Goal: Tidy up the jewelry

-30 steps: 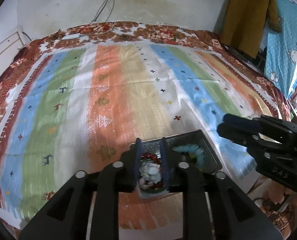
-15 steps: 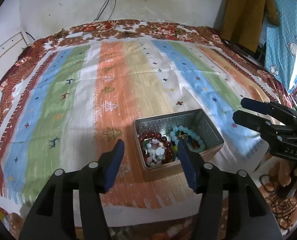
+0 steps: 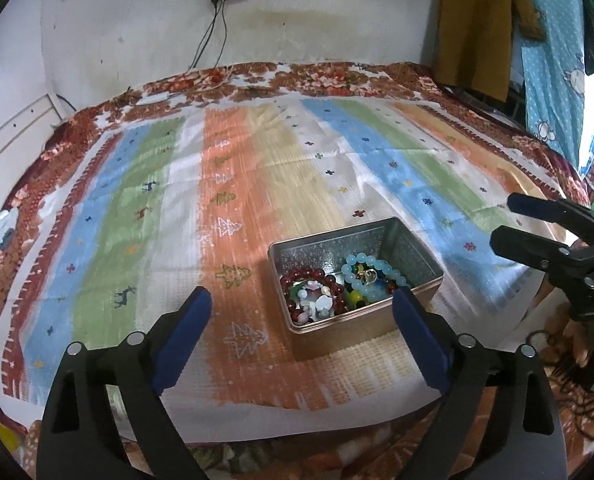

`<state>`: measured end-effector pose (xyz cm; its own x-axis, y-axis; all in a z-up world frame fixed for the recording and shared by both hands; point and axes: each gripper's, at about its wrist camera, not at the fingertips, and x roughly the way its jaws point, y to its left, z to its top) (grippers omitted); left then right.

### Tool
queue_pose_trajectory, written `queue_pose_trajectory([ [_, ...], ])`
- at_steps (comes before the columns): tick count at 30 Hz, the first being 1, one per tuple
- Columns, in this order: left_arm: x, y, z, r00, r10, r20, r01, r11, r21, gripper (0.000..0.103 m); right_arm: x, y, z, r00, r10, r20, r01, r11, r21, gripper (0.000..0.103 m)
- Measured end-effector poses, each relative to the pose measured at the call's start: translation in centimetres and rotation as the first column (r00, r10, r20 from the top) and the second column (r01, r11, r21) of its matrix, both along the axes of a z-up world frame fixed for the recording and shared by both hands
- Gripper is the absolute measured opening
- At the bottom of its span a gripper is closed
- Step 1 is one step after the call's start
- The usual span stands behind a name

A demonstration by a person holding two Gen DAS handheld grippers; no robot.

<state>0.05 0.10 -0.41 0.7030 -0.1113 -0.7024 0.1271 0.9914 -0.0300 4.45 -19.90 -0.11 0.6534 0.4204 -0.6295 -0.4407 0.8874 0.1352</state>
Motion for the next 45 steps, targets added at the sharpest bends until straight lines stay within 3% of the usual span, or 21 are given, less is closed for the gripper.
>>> queue_pose_trajectory([
  [11, -1.2, 0.1, 0.3, 0.999, 0.02, 0.05, -0.02, 1.0, -0.008, 0.097, -1.2, -0.4, -0.1, 1.0, -0.006, 0.025, 0.006, 1.0, 0.001, 0.097],
  [45, -1.3, -0.3, -0.1, 0.998, 0.002, 0.067, -0.001, 1.0, -0.007, 0.097, -1.4, 0.1, -0.9, 1.0, 0.021, 0.01, -0.021, 1.0, -0.004, 0.097],
])
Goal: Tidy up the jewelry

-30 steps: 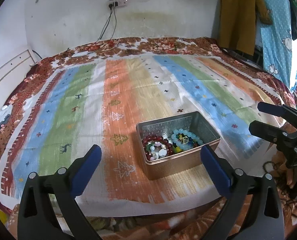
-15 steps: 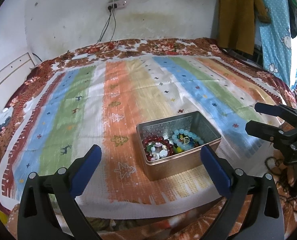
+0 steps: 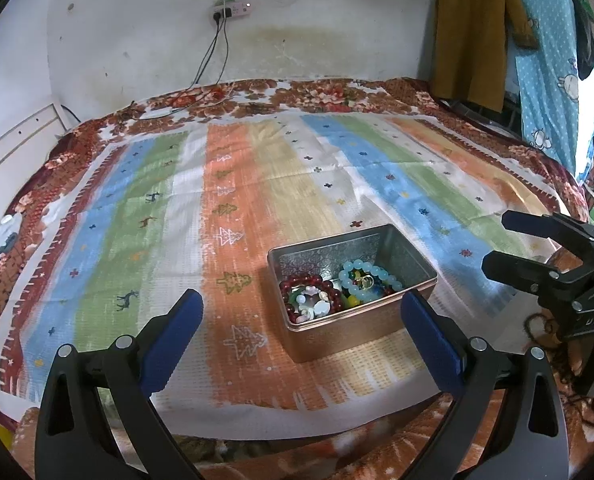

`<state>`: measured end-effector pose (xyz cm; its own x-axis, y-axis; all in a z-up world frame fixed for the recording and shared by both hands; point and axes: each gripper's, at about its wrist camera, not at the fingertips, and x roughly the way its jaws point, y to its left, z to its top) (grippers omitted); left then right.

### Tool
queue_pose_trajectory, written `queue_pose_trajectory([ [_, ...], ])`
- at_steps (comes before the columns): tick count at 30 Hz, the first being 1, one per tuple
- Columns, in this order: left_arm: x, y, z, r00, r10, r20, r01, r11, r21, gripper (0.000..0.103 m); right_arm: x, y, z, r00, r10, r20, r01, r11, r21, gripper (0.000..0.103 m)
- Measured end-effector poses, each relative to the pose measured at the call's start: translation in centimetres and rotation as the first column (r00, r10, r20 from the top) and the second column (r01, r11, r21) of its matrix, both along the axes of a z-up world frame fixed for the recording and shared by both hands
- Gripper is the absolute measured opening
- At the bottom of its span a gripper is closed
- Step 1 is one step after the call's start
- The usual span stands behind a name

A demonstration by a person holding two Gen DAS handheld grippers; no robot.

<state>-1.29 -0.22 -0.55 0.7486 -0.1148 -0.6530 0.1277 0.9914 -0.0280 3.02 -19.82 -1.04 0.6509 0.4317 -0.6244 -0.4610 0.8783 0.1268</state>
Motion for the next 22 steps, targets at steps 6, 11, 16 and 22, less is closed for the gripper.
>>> queue_pose_trajectory([
  [6, 0.03, -0.05, -0.01, 1.0, -0.001, 0.0, 0.001, 1.0, 0.001, 0.097, 0.1, 0.02, -0.01, 1.0, 0.0, 0.0, 0.0, 1.0, -0.001, 0.097],
  [11, 0.0, -0.01, 0.01, 1.0, 0.001, 0.001, -0.001, 1.0, 0.0, 0.097, 0.09, 0.03, -0.03, 1.0, 0.0, -0.001, 0.0, 1.0, -0.002, 0.097],
  [16, 0.03, -0.12, -0.06, 1.0, 0.001, -0.007, -0.001, 1.0, 0.001, 0.097, 0.08, 0.06, -0.03, 1.0, 0.0, 0.0, 0.0, 1.0, -0.001, 0.097],
  [22, 0.07, -0.44, -0.08, 1.0, 0.001, -0.011, -0.001, 1.0, 0.005, 0.097, 0.05, 0.08, -0.02, 1.0, 0.001, 0.001, -0.001, 1.0, -0.003, 0.097],
])
